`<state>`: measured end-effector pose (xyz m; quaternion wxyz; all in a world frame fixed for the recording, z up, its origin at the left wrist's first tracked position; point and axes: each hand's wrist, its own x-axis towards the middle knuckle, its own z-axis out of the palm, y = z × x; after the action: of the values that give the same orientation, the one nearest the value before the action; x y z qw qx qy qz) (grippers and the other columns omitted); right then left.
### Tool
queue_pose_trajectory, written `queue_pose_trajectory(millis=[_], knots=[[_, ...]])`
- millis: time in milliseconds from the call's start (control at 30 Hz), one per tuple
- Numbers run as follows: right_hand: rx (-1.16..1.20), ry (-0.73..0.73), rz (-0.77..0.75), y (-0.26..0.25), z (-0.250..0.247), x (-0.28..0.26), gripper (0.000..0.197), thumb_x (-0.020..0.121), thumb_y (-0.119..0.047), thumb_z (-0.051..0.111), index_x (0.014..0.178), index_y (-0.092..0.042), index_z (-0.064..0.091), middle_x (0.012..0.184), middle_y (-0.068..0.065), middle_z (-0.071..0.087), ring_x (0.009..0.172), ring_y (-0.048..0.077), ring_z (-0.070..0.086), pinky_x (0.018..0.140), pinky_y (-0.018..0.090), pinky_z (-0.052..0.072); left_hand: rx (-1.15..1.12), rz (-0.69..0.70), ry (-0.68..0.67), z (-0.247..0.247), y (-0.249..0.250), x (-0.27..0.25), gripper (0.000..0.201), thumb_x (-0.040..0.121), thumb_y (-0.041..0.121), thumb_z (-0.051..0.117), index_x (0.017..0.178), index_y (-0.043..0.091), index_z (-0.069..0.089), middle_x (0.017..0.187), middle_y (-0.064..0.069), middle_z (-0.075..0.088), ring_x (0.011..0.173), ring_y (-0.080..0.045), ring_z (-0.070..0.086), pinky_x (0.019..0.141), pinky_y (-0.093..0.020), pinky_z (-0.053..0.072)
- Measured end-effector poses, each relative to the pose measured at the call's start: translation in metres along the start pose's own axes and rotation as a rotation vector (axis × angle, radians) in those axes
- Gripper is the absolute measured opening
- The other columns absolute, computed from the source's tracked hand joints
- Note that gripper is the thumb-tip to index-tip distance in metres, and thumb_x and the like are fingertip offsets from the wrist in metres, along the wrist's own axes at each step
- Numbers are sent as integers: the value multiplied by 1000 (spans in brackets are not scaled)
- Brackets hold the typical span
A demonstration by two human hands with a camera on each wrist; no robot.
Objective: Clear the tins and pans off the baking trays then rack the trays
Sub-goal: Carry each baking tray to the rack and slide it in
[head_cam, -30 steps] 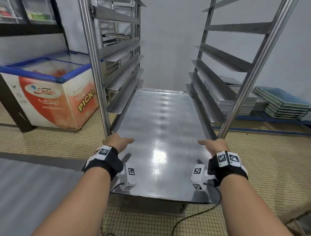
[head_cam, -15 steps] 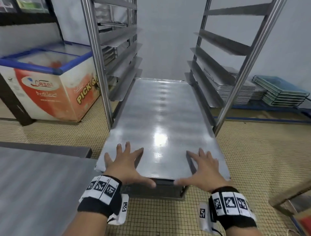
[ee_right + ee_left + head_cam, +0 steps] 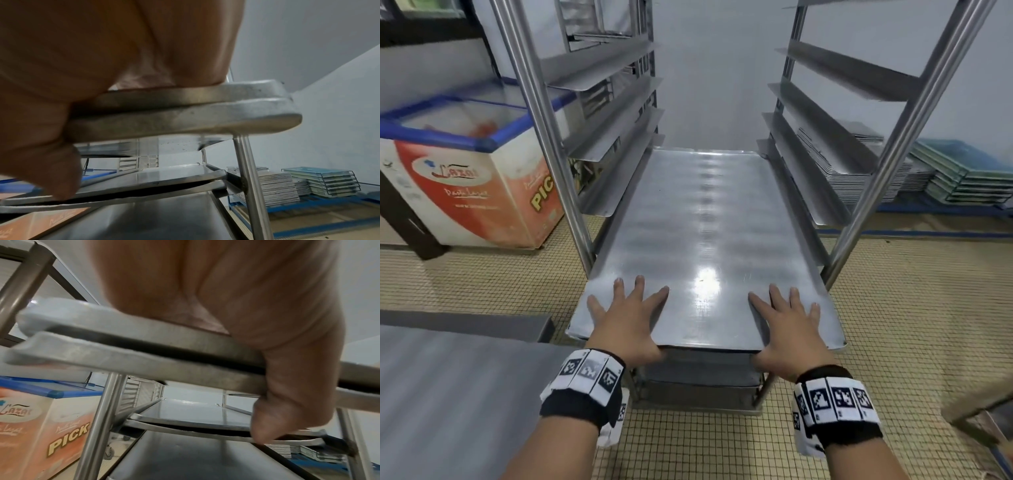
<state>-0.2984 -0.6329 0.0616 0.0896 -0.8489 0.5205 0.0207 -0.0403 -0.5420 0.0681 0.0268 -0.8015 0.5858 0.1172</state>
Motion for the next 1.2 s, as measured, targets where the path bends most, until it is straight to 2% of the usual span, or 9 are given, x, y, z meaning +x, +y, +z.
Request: queue_pose_trajectory(millis=[133,267,433,667,900,1000,1100,1200], knots=[[5,24,-24,5,-7,35,107,67,-42,74,151,-42,8,164,0,2,150,35,-7,117,64,-1,-10,-2,6,-14,0,32,117,65,41,78,155,50,4,169,1,-3,155,-34,-9,116,-73,2],[-2,47,-61,10,-18,69,96,66,-41,72,146,-41,19,159,-1,17,148,38,5,115,66,7,-14,4,-3,-30,0,64,113,64,33,74,155,49,9,169,0,1,155,-33,-5,117,-73,4],[8,52,-76,15,-24,108,91,62,-41,68,143,-40,25,153,0,24,145,38,11,113,67,10,-3,3,-23,-46,1,101,110,68,35,76,156,48,11,169,0,3,155,-32,-5,117,-71,6],[3,42,-80,23,-30,155,88,66,-41,67,142,-41,23,156,0,22,146,38,10,113,67,10,-3,-14,-16,-57,4,144,109,69,37,78,156,49,13,170,-1,4,156,-34,-2,116,-74,5],[-15,57,-82,27,-39,180,82,68,-38,63,142,-38,28,149,0,30,143,37,17,112,67,14,-24,-16,-11,-66,7,167,102,72,37,76,155,49,18,170,1,6,156,-32,1,118,-71,5],[-27,73,-83,27,-38,186,78,69,-37,63,140,-38,30,145,-1,34,142,36,20,111,67,15,23,-5,31,-66,9,168,90,80,44,74,156,42,27,168,1,19,155,-30,14,119,-66,15],[-50,73,-70,25,-38,188,78,71,-36,63,141,-38,28,146,0,34,142,36,21,112,65,16,120,6,50,-60,12,168,87,82,63,69,155,33,32,161,0,32,150,-29,26,117,-58,28],[-106,109,-94,23,-37,182,69,74,-37,63,136,-35,33,135,2,43,132,31,34,108,58,29,124,-1,90,-51,14,158,76,87,61,64,150,29,37,160,2,34,149,-27,28,116,-54,29]])
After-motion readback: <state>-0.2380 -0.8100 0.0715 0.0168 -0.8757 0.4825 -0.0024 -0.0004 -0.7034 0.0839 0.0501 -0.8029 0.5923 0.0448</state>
